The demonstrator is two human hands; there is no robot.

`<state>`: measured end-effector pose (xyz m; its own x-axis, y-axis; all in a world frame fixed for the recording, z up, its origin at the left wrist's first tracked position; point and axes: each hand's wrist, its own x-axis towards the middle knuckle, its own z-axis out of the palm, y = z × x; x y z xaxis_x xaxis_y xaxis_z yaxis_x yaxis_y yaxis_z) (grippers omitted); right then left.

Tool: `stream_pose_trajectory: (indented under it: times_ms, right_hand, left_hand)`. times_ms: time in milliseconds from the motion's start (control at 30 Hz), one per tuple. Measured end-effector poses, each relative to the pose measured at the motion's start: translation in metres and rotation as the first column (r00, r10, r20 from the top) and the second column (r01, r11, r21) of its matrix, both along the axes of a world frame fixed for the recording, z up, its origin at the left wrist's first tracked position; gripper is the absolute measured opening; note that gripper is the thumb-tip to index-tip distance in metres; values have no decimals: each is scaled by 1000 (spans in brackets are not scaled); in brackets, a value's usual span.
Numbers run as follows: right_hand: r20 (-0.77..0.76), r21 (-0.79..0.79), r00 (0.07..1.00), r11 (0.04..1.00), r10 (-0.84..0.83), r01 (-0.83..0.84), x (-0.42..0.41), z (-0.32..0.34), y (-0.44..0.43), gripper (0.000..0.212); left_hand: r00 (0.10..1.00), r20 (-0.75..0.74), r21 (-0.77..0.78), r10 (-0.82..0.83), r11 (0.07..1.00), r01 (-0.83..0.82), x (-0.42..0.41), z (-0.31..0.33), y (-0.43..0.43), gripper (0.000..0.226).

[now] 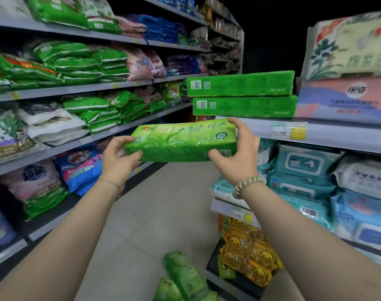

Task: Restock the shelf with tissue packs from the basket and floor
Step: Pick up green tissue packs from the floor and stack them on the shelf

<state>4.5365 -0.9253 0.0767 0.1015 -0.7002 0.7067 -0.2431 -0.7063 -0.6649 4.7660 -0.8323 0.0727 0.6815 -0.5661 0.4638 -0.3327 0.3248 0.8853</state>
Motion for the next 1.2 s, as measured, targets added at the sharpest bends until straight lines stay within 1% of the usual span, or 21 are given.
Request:
stream_pose_trajectory:
  times_ms: [100,167,333,433,567,633,767,967,1200]
  right_hand:
    - [44,-37,999,999,-5,7,-9,15,-6,68]
    - [71,-66,997,997,-32,37,-15,23,-11,66]
    - [110,-114,987,985,-120,133,-33,37,-27,58]
    - [89,-143,983,974,-163,174,-42,42,-38,54]
    - [79,-140,972,963,-223,232,-51,46,-52,48]
    - [80,-155,965,953,-251,261,-54,47,-57,48]
    - [60,-180,953,936,-296,302,-59,50,-63,49]
    - [1,-109,921,915,-390,388,-73,54,-76,48]
    - [-91,-91,907,910,-412,405,-81,61,-86,48]
  left_hand:
    - [1000,-3,-10,-17,1000,17,-1,15,-17,32]
    - [999,16,-22,-32,999,33,0,23,-29,36]
    - [993,71,-22,-99,995,100,-10,43,-62,35]
    - [991,91,-24,-102,994,104,-18,53,-80,34]
    - [991,64,-37,-116,992,119,-27,65,-100,32]
    - [991,82,-53,-110,992,114,-33,71,-108,29]
    - [988,87,-50,-124,990,128,-35,73,-123,30]
    - [981,105,14,-163,987,162,-41,72,-150,38]
    - [983,79,55,-165,985,161,-43,69,-168,44]
